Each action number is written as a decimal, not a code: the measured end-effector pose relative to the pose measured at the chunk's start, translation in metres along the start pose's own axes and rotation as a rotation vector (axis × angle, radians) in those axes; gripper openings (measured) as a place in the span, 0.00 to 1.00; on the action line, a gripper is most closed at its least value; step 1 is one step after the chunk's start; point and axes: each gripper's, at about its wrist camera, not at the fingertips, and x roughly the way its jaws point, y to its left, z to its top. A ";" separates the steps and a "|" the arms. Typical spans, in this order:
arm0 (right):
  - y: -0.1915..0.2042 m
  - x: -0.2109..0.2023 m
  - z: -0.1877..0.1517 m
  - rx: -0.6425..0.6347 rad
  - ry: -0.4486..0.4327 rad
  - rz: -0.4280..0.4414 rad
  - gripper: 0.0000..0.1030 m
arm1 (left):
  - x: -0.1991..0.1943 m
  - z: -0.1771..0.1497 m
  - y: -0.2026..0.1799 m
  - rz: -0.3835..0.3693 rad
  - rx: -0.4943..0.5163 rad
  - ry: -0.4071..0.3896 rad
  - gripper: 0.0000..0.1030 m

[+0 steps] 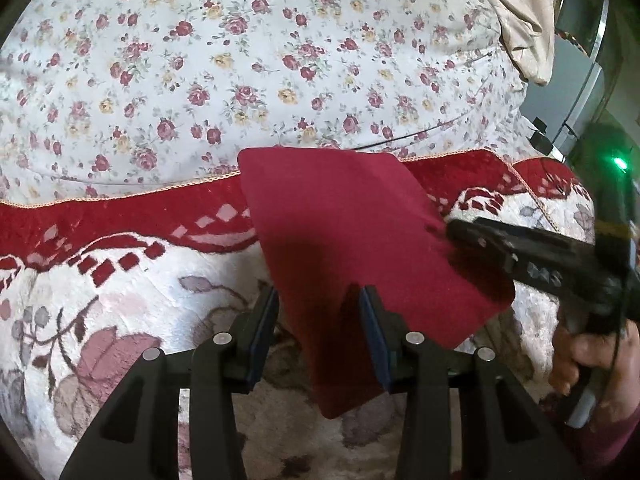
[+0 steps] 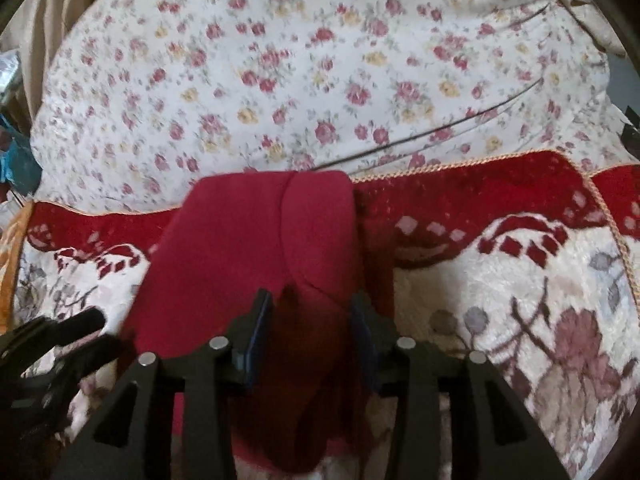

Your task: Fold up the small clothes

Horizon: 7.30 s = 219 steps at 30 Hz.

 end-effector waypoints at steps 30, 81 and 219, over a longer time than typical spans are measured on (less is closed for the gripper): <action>-0.014 -0.009 -0.035 0.062 0.033 0.077 0.09 | 0.007 0.003 0.015 -0.010 -0.056 0.013 0.19; -0.021 0.043 0.005 0.160 0.063 0.391 0.51 | 0.017 0.019 0.035 -0.301 -0.258 0.069 0.32; 0.121 -0.081 -0.109 -0.156 0.006 0.094 0.95 | -0.122 -0.104 0.033 0.329 -0.106 -0.147 0.36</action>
